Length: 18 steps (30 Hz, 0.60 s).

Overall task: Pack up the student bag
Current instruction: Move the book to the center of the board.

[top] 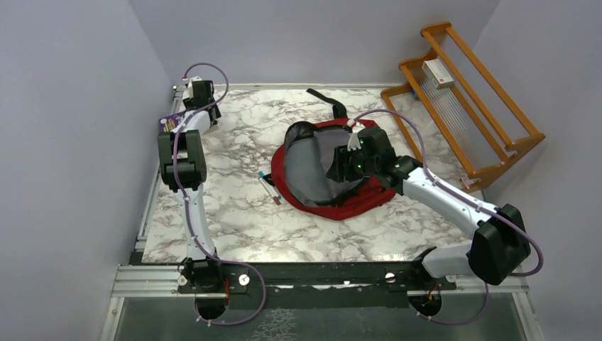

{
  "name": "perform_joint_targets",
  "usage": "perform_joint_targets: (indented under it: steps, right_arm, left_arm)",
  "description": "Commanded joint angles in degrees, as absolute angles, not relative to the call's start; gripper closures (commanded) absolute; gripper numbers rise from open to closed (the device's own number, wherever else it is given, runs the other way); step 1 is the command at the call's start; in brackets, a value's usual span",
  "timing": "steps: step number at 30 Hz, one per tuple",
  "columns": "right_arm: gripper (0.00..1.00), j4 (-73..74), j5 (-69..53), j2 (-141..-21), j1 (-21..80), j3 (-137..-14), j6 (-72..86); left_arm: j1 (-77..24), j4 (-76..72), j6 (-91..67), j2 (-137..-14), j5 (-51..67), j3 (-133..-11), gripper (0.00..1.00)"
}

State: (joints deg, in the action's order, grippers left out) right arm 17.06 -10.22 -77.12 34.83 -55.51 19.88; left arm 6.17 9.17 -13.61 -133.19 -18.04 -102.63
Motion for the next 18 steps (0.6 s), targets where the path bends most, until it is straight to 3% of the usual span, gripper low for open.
perform_joint_targets:
  steps: [1,11,15,18]
  right_arm:
    - [0.46,15.07,-11.94,-74.82,35.08,-54.21,20.57]
    - [0.46,14.16,-12.28,-74.25,35.14,-53.47,20.05]
    - [0.46,14.15,-12.88,-74.69,35.12,-53.54,19.57]
    - [0.46,14.59,-12.54,-74.63,35.08,-53.82,19.26]
  left_arm:
    - [5.5,21.98,-12.74,-131.87,-18.33,-92.78,0.42]
    - [3.61,21.07,-11.77,-119.89,-17.84,-81.37,0.43]
    - [0.48,20.66,-6.29,-120.51,-17.52,-85.14,0.34]
    - [-1.78,20.57,-3.09,-122.14,-17.5,-88.18,0.21]
